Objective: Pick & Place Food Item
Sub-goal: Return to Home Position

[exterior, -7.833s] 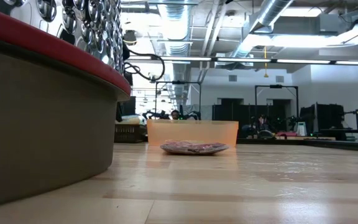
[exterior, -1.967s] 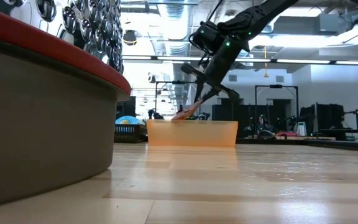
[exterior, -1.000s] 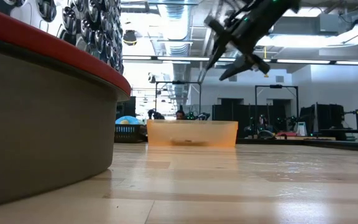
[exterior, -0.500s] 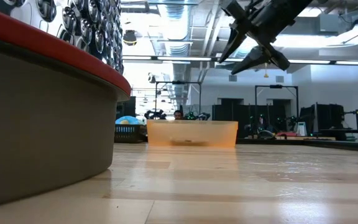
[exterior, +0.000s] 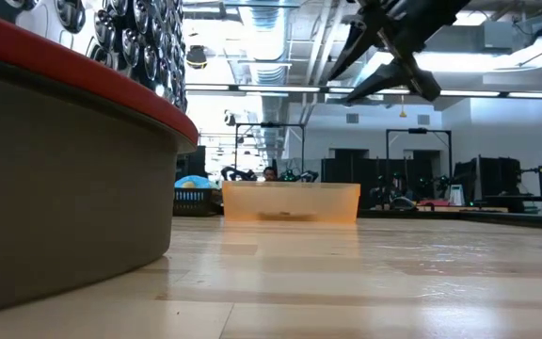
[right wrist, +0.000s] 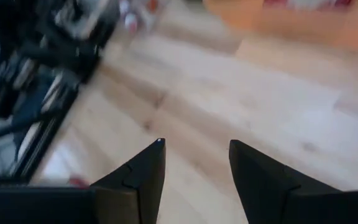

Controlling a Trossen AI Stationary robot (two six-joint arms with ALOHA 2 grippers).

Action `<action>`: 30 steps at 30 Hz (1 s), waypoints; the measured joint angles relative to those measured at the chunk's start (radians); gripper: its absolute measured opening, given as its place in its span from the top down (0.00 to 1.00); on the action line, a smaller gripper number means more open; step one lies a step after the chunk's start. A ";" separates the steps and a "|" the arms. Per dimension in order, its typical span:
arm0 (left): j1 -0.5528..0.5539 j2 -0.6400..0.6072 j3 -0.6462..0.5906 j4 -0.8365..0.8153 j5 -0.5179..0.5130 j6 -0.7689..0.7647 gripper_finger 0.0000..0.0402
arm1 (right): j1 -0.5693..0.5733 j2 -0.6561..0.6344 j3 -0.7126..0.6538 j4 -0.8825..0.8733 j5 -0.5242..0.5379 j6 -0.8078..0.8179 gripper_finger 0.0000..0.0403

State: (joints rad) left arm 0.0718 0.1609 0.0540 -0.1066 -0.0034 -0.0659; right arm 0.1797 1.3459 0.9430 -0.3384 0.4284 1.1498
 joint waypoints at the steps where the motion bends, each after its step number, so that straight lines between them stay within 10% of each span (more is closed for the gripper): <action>1: 0.000 0.012 0.000 0.000 -0.006 0.005 0.96 | 0.007 0.001 -0.001 -0.003 -0.030 0.006 0.58; 8: 0.000 0.111 -0.003 0.013 -0.009 -0.002 0.97 | 0.162 0.097 0.014 0.217 -0.315 0.175 0.59; 16: 0.000 0.183 -0.005 0.042 -0.014 0.007 0.97 | 0.156 0.310 0.127 0.537 0.223 -0.217 0.59; 30: 0.000 0.204 -0.004 0.056 -0.012 0.009 0.97 | -0.091 -0.104 -0.295 0.807 -0.401 -0.845 0.59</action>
State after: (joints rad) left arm 0.0719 0.3647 0.0502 -0.0502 -0.0151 -0.0570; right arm 0.0886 1.2420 0.6482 0.4683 0.0273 0.3048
